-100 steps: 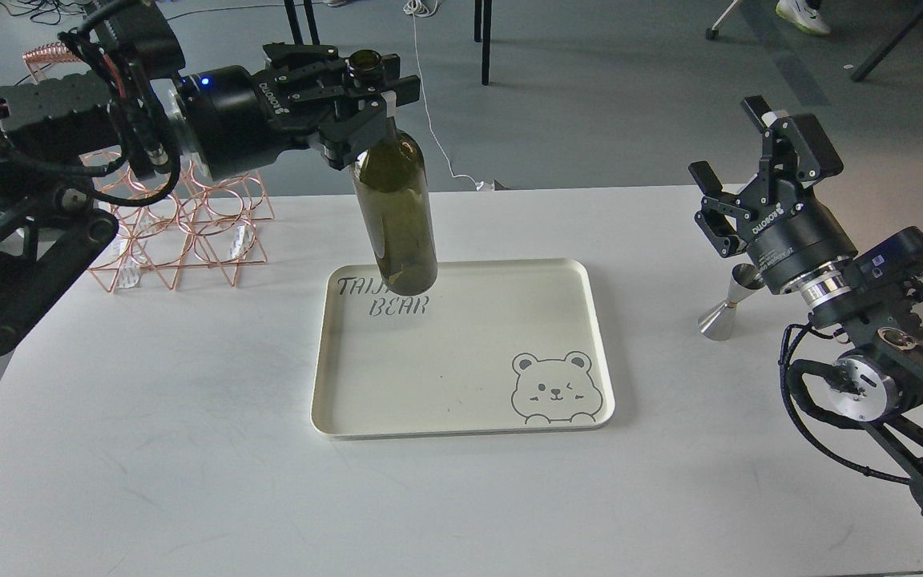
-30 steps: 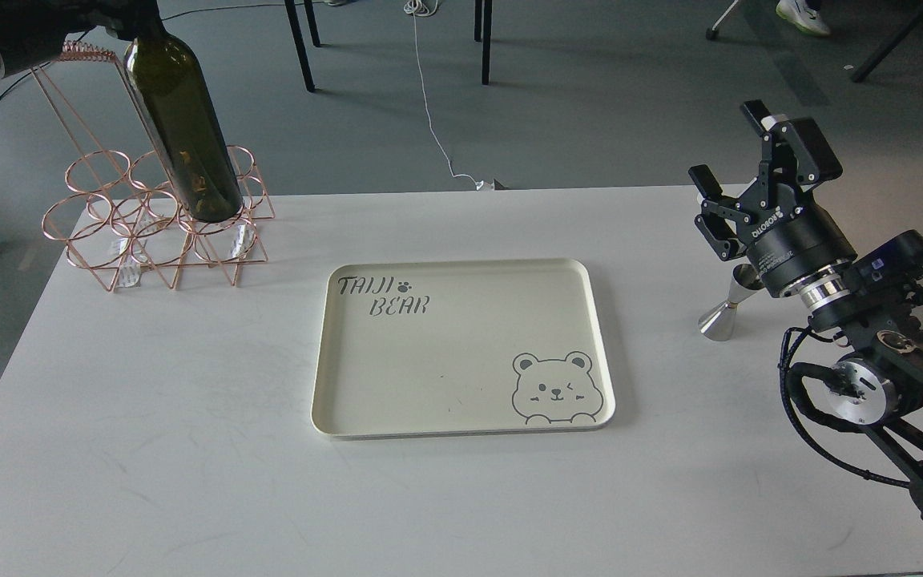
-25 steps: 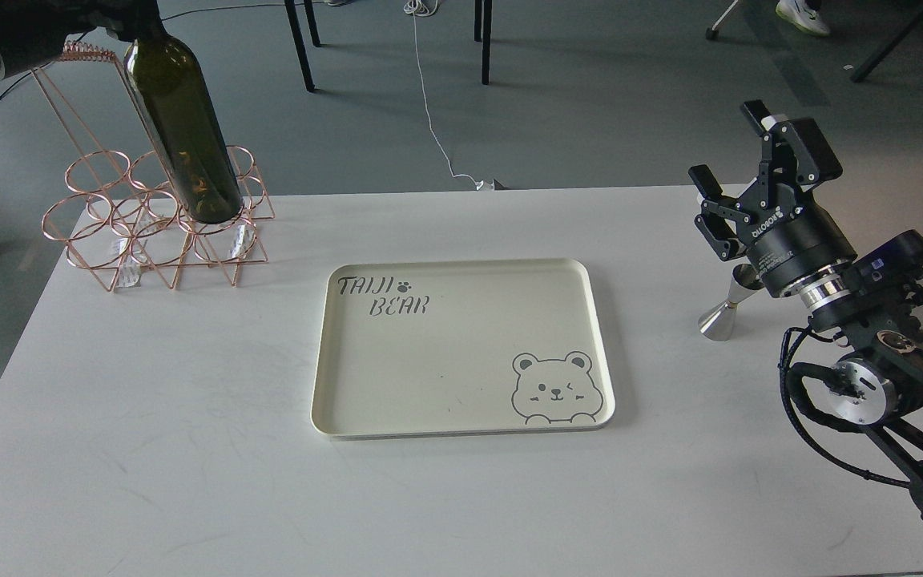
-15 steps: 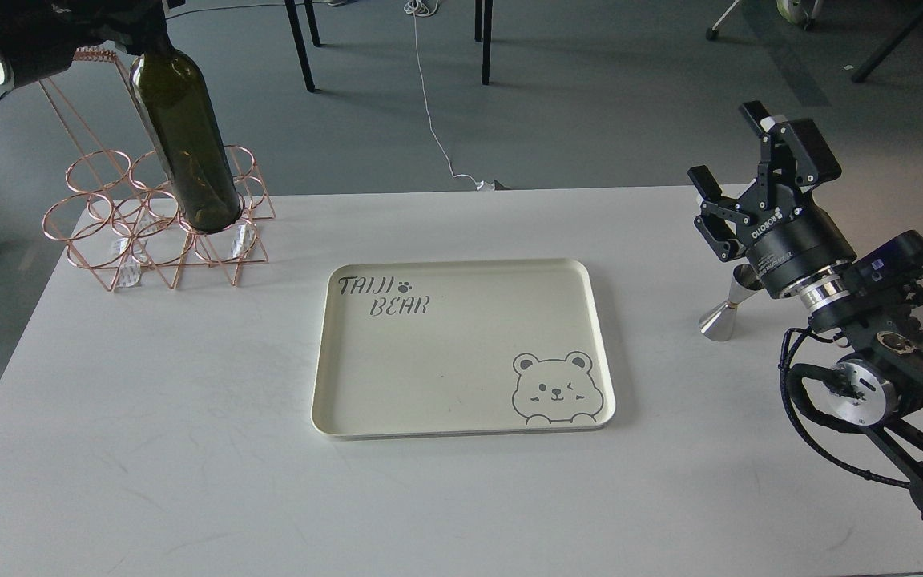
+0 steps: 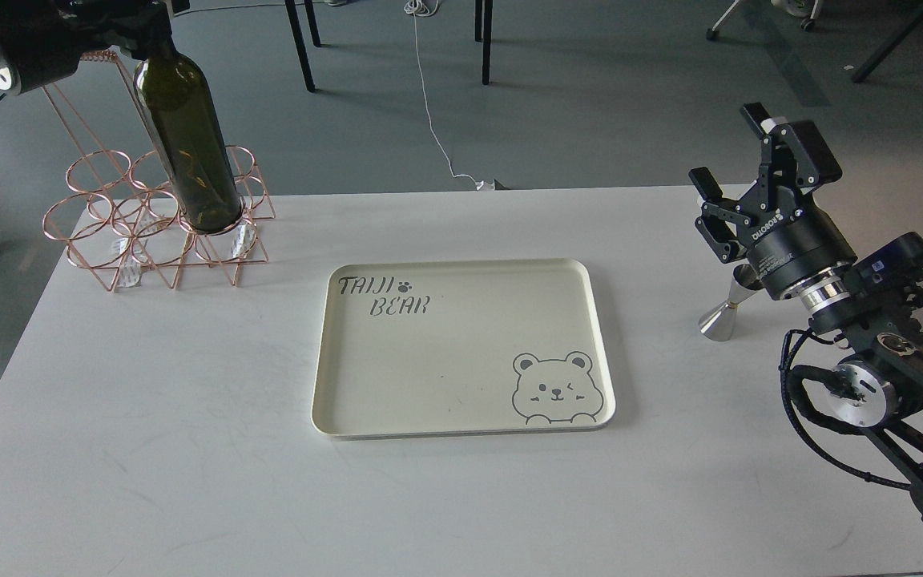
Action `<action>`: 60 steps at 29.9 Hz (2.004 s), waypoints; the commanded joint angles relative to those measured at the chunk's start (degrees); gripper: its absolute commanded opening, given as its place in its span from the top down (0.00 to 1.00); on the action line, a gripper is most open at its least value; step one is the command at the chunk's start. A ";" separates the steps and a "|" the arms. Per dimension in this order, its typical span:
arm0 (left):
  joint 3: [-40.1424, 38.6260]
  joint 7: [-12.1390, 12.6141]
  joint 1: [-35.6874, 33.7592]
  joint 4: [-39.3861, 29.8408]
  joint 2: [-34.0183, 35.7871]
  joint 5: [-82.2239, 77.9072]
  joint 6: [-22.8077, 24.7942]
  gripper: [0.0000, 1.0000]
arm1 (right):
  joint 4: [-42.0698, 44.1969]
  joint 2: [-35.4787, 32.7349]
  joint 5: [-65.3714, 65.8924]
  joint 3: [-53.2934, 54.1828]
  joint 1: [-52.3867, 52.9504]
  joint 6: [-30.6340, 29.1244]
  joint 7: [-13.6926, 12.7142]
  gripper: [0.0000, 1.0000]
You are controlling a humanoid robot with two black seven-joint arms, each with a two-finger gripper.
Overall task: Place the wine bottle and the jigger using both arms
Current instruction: 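Lower the bottle into the copper rack slot with the left gripper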
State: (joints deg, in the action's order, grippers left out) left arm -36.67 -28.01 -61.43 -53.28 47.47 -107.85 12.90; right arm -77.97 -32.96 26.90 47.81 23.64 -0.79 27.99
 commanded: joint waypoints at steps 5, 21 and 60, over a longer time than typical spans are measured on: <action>-0.07 0.01 0.96 1.07 -0.09 0.10 -0.51 0.83 | 0.01 0.00 0.00 0.00 0.00 0.00 0.01 0.01; -0.16 0.01 3.69 4.76 -1.67 0.19 -2.26 0.81 | -0.17 0.00 0.00 0.44 -0.88 0.35 0.01 0.01; -0.16 0.01 7.29 9.33 -5.54 0.36 -4.02 0.72 | -0.26 0.00 0.00 0.53 -1.67 0.35 0.01 0.01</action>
State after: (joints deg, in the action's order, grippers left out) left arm -36.81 -28.00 -54.21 -44.01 41.95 -107.47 8.88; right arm -78.14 -32.96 26.90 48.35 22.12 -0.44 28.01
